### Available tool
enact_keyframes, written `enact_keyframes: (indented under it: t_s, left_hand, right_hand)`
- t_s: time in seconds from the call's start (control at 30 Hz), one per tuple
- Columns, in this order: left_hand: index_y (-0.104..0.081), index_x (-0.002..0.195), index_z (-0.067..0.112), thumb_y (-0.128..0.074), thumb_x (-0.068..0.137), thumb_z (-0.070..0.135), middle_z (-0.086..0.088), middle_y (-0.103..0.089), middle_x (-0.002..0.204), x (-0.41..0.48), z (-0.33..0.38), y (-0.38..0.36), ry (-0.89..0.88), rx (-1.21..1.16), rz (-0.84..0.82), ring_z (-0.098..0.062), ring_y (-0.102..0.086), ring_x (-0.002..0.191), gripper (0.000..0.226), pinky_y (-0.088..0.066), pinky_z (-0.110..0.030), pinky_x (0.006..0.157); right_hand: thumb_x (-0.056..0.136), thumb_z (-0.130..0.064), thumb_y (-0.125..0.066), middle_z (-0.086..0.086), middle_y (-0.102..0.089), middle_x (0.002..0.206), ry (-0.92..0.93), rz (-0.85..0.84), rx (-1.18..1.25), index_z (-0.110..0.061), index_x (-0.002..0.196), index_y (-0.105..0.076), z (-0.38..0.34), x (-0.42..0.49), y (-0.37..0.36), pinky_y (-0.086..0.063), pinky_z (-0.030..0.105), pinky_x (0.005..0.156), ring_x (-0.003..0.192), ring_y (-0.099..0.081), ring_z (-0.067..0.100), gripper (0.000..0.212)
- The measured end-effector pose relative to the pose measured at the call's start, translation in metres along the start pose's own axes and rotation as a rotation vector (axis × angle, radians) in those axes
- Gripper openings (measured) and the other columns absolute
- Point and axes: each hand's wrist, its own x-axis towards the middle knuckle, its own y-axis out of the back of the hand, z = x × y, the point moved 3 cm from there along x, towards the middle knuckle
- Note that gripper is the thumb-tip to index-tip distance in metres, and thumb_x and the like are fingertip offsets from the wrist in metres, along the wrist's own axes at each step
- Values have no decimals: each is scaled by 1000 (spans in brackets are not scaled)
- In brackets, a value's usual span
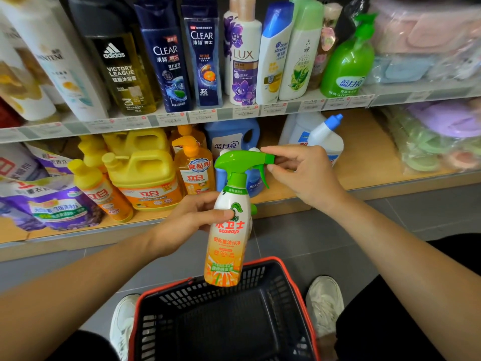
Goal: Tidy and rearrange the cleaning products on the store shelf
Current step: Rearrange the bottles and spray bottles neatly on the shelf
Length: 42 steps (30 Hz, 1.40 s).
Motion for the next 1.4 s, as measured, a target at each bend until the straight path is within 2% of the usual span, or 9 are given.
enact_keyframes:
  t_s: [0.17,0.27,0.37,0.53,0.8,0.93,1.1,1.27,1.4]
  left_hand:
    - [-69,119,19,-72,81,28,-5,-77,111,1,4,-2,-41,1,30,-23,-74,101,39,-62,-31,79]
    - [-68,120,13,-75,79,26,-7,-76,112,2,9,-1,-65,-52,93,-23,-74,101,44,-60,-29,75]
    - [-66,121,11,-82,77,28,-7,-76,112,2,14,0,-85,-67,167,-22,-74,102,49,-61,-32,79]
    - [-66,117,12,-80,72,34,-5,-77,109,2,19,3,-113,-117,290,-21,-75,99,52,-60,-28,71]
    - [-73,104,17,-81,74,44,-1,-76,102,2,23,1,-115,-125,315,-15,-73,94,41,-60,-32,73]
    - [-77,98,22,-72,82,35,1,-75,97,4,44,10,-264,-139,334,-12,-68,89,21,-55,-28,74]
    - [-70,115,13,-66,84,19,0,-78,105,7,49,11,-312,-239,261,-12,-72,96,32,-57,-24,80]
    - [-69,104,16,-67,81,20,5,-77,95,10,47,12,-270,-295,244,-8,-71,86,23,-56,-22,76]
    - [-70,100,10,-73,81,12,5,-77,82,8,48,16,-322,-293,339,-6,-71,74,20,-55,-19,66]
  right_hand:
    - [88,11,-59,-1,-72,112,-189,-69,238,-18,135,-56,7,-3,-11,-56,21,84,100,-71,8,55]
    - [90,8,-59,12,-71,116,-396,-158,419,-16,128,-58,15,-12,-21,-60,39,83,101,-72,24,45]
    - [82,-5,-71,10,-69,118,-491,-355,435,-22,118,-62,18,-25,-38,-58,44,90,105,-69,21,40]
    - [69,-12,-78,11,-68,123,-470,-449,494,-14,132,-54,13,-34,-58,-56,41,95,112,-67,26,67]
    - [57,-29,-92,6,-72,115,-426,-358,470,-26,128,-52,17,-39,-70,-56,51,93,108,-69,24,82]
    - [59,-23,-93,6,-71,116,-405,-361,458,-26,127,-55,16,-40,-69,-57,48,92,110,-68,25,78]
    - [71,-2,-82,17,-66,127,-470,-493,600,-12,135,-53,12,-45,-70,-51,49,100,120,-62,32,70]
    - [78,-5,-68,24,-60,134,-544,-567,777,-7,134,-54,6,-49,-73,-47,50,104,120,-59,35,57]
    - [76,-11,-75,17,-66,127,-505,-500,702,-12,130,-59,6,-48,-77,-51,50,101,118,-63,34,56]
